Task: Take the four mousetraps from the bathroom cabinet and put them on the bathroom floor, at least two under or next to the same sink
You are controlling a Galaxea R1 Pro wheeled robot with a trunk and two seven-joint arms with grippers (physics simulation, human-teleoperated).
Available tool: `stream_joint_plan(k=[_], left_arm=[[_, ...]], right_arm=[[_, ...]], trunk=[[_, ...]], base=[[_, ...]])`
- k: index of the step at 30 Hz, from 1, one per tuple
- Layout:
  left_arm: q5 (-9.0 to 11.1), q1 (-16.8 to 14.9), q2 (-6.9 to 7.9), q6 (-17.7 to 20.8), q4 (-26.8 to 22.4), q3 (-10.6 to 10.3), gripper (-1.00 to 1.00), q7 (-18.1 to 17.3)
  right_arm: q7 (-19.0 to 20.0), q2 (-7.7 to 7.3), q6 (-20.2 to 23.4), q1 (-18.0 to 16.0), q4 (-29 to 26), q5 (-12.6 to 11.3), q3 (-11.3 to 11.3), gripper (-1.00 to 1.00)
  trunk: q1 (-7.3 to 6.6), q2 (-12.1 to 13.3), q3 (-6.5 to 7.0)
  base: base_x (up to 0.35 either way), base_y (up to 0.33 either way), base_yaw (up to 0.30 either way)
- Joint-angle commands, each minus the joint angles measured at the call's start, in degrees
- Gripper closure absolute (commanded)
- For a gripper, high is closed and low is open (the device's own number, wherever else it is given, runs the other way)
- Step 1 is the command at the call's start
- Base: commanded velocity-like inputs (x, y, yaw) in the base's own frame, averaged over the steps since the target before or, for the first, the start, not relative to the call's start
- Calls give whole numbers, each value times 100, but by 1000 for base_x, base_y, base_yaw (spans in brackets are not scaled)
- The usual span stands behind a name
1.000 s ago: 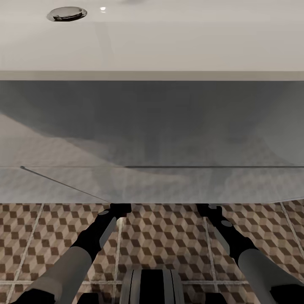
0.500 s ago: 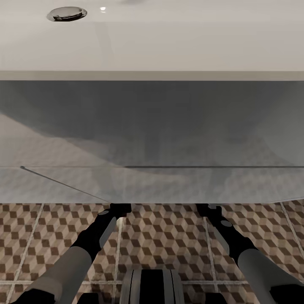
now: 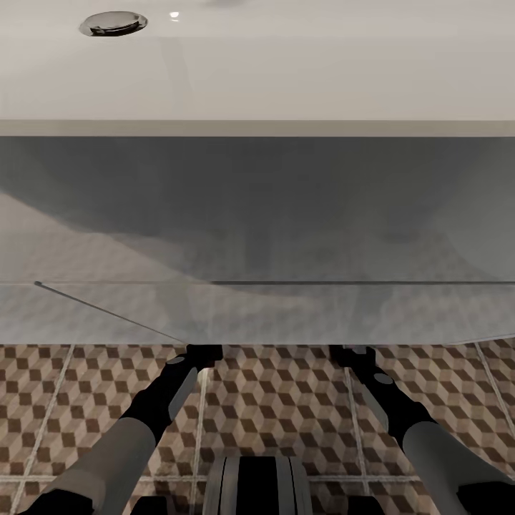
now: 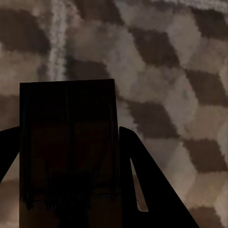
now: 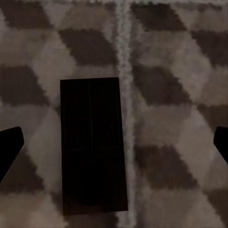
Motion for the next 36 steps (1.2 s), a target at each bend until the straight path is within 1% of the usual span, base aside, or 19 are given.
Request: stream_joint_plan(k=[1, 17, 18, 36], left_arm=[[-20, 0, 0, 1, 0, -1, 100, 8], [-20, 0, -8, 1, 0, -1, 100, 9], [-20, 0, -8, 1, 0, -1, -100, 9], [-28, 0, -18, 1, 5, -1, -100, 16]], right_arm=[[0, 0, 0, 0, 0, 0, 0, -100], [0, 0, 0, 0, 0, 0, -4, -100], [0, 0, 0, 0, 0, 0, -5, -100], [0, 0, 0, 0, 0, 0, -5, -100]], trunk=[[0, 0, 0], [0, 0, 0], [0, 0, 0], [0, 0, 0]], base=[[0, 0, 0], [0, 0, 0], [0, 0, 0], [0, 0, 0]])
